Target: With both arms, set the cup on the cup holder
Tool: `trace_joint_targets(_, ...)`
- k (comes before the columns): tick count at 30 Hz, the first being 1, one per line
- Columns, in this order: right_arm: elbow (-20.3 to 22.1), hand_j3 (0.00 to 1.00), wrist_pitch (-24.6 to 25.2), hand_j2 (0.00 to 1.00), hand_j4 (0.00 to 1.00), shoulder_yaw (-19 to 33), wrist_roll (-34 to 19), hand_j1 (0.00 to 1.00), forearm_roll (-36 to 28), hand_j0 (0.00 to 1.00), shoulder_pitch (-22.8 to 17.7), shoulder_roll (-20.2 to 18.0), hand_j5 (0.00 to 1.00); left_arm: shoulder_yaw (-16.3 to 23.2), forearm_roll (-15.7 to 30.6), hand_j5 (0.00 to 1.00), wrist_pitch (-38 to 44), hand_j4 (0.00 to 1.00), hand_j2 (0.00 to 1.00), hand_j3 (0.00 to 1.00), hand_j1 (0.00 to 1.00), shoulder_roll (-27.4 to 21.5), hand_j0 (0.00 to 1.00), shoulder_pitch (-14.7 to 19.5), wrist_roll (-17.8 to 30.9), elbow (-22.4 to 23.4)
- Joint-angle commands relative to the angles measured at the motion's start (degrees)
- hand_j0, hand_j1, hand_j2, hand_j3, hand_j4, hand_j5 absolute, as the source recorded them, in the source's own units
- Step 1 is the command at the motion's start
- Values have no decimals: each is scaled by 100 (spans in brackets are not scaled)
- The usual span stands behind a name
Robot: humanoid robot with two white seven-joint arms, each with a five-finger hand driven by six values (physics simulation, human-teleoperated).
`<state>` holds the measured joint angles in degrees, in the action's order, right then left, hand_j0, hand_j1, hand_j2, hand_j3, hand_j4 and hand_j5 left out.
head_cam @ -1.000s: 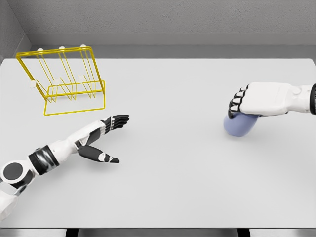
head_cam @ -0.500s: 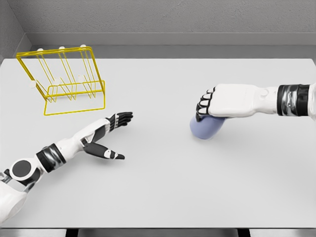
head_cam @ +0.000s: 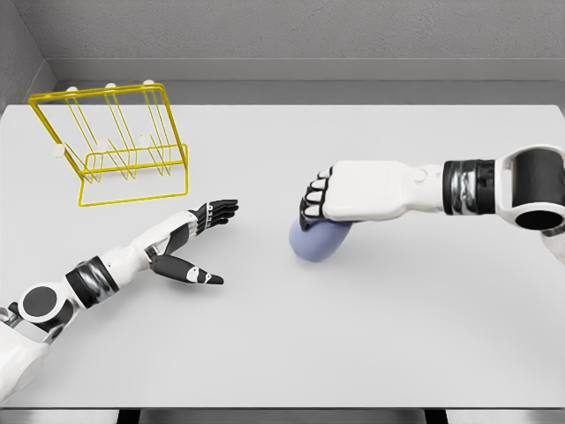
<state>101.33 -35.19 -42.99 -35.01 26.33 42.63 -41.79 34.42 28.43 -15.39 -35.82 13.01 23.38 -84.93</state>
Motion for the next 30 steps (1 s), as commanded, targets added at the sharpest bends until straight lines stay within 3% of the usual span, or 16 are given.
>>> trace_joint_targets(1, 1, 53, 19, 53, 53, -121, 1, 53, -32, 53, 0, 136, 53, -6, 40, 100, 1, 100, 100, 100, 100, -4, 100, 0, 0, 2)
trace_joint_targets(22, -16, 56, 19, 56, 56, -209, 1, 56, 232, 56, 0, 435, 56, -6, 40, 100, 1, 100, 100, 100, 100, -4, 100, 0, 0, 11)
trace_joint_targets(23, -8, 60, 19, 60, 60, -209, 1, 60, 232, 60, 0, 435, 60, -6, 40, 100, 1, 100, 100, 100, 100, -4, 100, 0, 0, 11)
trace_joint_targets(24, -16, 72, 19, 72, 72, -209, 1, 72, 232, 72, -9, 435, 72, -6, 40, 100, 1, 100, 100, 100, 100, -4, 100, 0, 0, 11)
trace_joint_targets(25, -16, 93, 19, 93, 93, -218, 1, 93, 232, 93, -18, 435, 93, -6, 40, 100, 1, 100, 100, 100, 100, -4, 100, 9, 0, 11)
trace_joint_targets(27, -16, 99, 19, 99, 99, -209, 1, 99, 232, 99, -18, 435, 99, -6, 40, 100, 1, 100, 100, 100, 100, -4, 100, 9, 0, 20)
trace_joint_targets(30, -16, 99, 19, 99, 99, -209, 1, 99, 223, 99, -18, 470, 99, -6, 40, 100, 1, 100, 100, 100, 100, -4, 100, 9, 0, 20)
